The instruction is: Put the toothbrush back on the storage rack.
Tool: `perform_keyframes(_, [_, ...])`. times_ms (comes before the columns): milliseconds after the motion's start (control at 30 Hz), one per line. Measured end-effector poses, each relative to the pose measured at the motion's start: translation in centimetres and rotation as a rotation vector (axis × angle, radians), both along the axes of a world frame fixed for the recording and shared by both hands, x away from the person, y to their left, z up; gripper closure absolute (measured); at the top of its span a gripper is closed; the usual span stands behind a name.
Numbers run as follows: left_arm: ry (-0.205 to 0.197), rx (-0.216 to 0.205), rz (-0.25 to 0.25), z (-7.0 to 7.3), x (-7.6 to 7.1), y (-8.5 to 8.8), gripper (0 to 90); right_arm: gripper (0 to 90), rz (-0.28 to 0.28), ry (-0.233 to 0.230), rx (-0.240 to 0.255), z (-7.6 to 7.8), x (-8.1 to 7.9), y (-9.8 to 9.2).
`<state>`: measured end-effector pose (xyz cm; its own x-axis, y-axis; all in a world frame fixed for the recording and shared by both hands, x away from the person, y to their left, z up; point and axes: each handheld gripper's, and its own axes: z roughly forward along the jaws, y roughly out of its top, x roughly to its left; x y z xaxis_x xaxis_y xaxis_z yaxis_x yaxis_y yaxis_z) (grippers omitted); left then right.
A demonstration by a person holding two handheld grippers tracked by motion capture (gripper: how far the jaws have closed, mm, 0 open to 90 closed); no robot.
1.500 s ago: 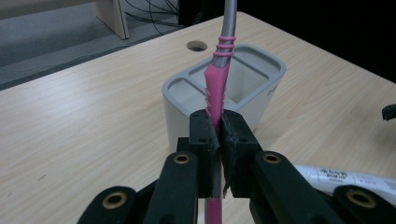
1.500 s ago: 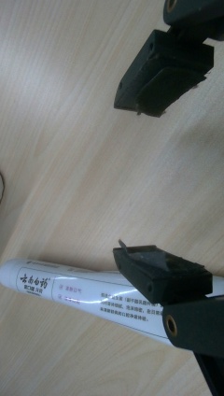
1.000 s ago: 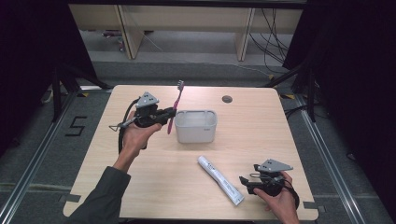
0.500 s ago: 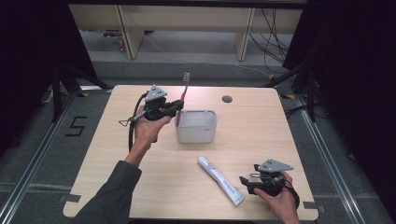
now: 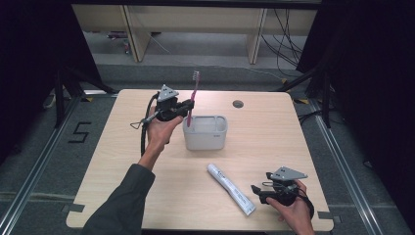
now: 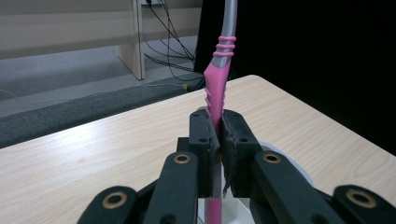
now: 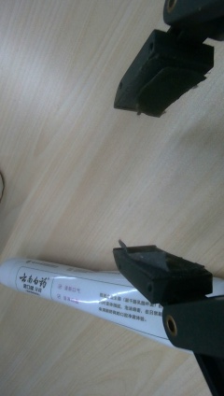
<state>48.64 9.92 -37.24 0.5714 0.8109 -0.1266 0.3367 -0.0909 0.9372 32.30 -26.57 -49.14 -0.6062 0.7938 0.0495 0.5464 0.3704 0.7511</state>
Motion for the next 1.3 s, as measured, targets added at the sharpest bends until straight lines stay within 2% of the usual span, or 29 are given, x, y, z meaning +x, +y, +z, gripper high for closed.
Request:
perform_keyframes(133, [-0.008, -0.029, 0.006, -0.3, 0.4, 0.0, 83.0, 24.7, 0.018, -0.031, -0.018, 0.0, 0.2, -0.1])
perform_keyframes(500, [-0.009, -0.015, 0.036, -1.8, 0.9, -0.7, 82.9, 24.6, 0.019, -0.028, -0.018, 0.0, 0.2, -0.1])
perform_keyframes(667, [0.006, 0.002, 0.045, -3.1, 1.0, -1.0, 82.9, 24.6, 0.019, -0.030, -0.017, 0.0, 0.1, -0.1])
perform_keyframes(733, [0.008, 0.002, 0.050, -3.5, 1.1, -1.0, 82.9, 24.6, 0.014, -0.016, -0.005, -0.1, 0.0, 0.0])
perform_keyframes(933, [0.019, 0.015, 0.066, -4.3, 0.9, -0.8, 82.9, 24.6, 0.019, -0.027, -0.016, -0.1, 0.1, -0.1])
perform_keyframes(1133, [0.018, 0.032, 0.069, -4.3, 0.7, -0.9, 82.9, 24.6, 0.011, -0.010, -0.005, -0.1, 0.0, 0.0])
perform_keyframes(1167, [0.019, 0.036, 0.070, -4.3, 0.7, -1.0, 82.9, 24.6, 0.022, -0.030, -0.021, -0.1, 0.1, -0.1])
perform_keyframes(1267, [0.026, 0.053, 0.072, -4.6, 0.7, -1.0, 82.9, 24.6, 0.023, -0.029, -0.020, -0.1, 0.1, -0.1])
perform_keyframes(1300, [0.027, 0.053, 0.075, -4.6, 0.7, -1.0, 82.8, 24.6, 0.038, -0.037, -0.020, -0.1, 0.2, -0.1])
